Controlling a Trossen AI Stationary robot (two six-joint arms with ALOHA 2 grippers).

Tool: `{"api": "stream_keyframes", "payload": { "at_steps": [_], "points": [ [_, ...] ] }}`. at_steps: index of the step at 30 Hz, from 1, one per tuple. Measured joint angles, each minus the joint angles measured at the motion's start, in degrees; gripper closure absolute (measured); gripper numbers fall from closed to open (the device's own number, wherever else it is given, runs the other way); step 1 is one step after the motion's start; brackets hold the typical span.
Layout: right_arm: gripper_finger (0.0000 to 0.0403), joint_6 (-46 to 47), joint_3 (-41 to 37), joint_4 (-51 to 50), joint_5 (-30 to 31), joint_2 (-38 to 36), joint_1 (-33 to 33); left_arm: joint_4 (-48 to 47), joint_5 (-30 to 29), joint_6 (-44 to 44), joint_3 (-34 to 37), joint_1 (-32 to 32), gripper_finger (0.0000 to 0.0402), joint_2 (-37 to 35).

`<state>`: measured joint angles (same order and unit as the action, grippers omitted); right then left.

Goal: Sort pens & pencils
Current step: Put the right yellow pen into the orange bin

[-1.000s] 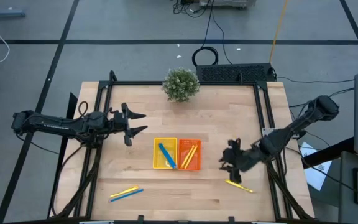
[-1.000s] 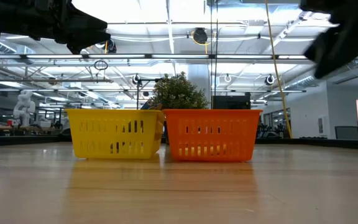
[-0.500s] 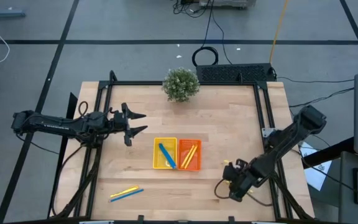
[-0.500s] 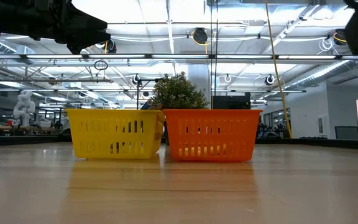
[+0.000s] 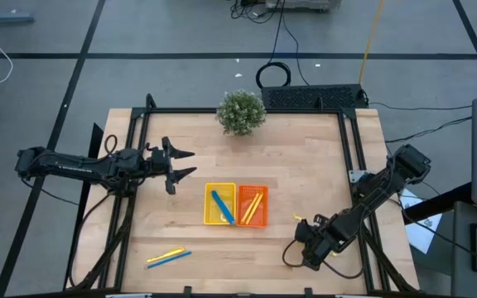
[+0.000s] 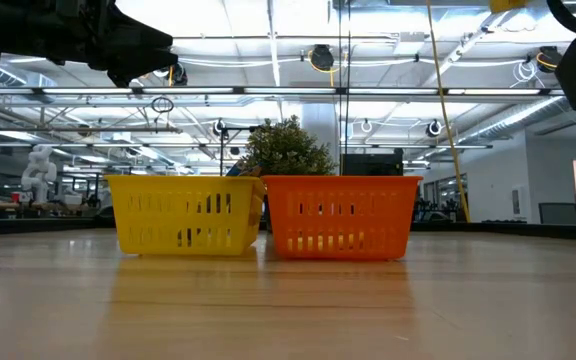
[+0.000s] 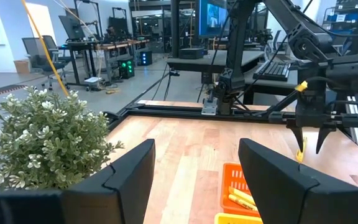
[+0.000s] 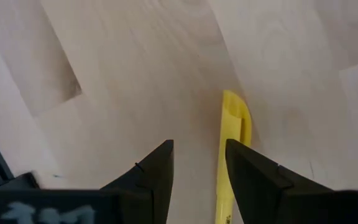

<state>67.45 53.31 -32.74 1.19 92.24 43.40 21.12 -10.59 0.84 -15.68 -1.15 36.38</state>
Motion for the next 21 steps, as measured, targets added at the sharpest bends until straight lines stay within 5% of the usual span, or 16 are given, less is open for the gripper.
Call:
{"api": "stream_keyframes", "payload": {
  "at_steps": [21],
  "points": [
    [0.0281, -3.31, -0.03, -0.02, -0.04, 3.27, -0.76, -0.39, 0.00, -0.31, 0.00, 0.00, 0.0163, -0.02]
  ]
}}
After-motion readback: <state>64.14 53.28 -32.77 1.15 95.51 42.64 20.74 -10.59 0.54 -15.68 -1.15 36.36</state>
